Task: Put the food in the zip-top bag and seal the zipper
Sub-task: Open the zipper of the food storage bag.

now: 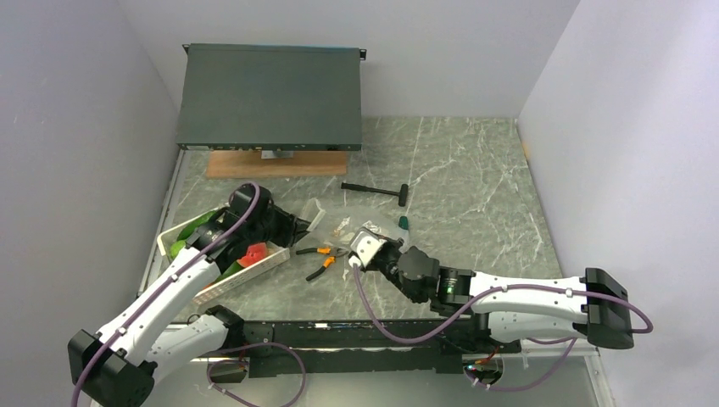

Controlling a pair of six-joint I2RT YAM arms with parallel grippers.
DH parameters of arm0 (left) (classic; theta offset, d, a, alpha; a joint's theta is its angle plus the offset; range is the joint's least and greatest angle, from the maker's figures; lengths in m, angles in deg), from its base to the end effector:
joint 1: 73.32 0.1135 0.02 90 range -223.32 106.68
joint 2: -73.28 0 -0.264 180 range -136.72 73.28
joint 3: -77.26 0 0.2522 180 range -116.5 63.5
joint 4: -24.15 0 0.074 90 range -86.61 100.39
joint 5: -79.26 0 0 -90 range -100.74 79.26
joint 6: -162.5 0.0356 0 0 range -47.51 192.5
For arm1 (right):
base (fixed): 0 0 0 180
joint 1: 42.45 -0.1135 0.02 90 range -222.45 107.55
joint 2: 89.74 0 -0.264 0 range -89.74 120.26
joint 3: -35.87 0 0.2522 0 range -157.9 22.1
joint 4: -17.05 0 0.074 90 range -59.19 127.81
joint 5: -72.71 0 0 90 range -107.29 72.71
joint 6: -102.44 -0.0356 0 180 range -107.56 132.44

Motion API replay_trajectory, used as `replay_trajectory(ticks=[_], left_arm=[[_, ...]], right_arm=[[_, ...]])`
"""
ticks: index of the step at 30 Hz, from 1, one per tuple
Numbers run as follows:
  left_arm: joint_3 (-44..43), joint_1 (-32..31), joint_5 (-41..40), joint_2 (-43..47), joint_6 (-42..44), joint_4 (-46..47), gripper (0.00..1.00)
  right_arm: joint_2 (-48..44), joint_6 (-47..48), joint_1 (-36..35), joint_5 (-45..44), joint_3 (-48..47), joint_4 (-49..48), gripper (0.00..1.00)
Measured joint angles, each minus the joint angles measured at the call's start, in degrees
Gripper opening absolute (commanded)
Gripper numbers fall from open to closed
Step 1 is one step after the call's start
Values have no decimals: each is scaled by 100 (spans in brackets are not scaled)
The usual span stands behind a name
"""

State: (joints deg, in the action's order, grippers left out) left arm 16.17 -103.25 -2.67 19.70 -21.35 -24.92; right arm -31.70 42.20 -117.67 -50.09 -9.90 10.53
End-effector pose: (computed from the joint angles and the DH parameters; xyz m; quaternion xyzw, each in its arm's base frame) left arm 0.1665 -0.1016 0.2864 -0.4570 0.7871 -0.3912 0.1362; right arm 0.0773 0.2176 0.2735 -0.4491 0.5835 0.0555 0.6744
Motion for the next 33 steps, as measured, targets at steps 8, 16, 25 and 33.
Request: replay_trajectory(ticks=[8,16,25,33], left_arm=[[-90,2,-212,-28,732,247,0],[-199,-422,-476,-85,3045,813,0],[601,-1145,-557,273,4529,1784,0],[24,-2317,-1939,195,4780,1436,0]], right_arm=[[31,-833,0,-297,-739,1056,83],[-946,-2262,0,238,-1056,2638,93],[-1419,-4017,0,699,-1886,3713,100],[295,-6225,0,-267,-3689,4968,100]])
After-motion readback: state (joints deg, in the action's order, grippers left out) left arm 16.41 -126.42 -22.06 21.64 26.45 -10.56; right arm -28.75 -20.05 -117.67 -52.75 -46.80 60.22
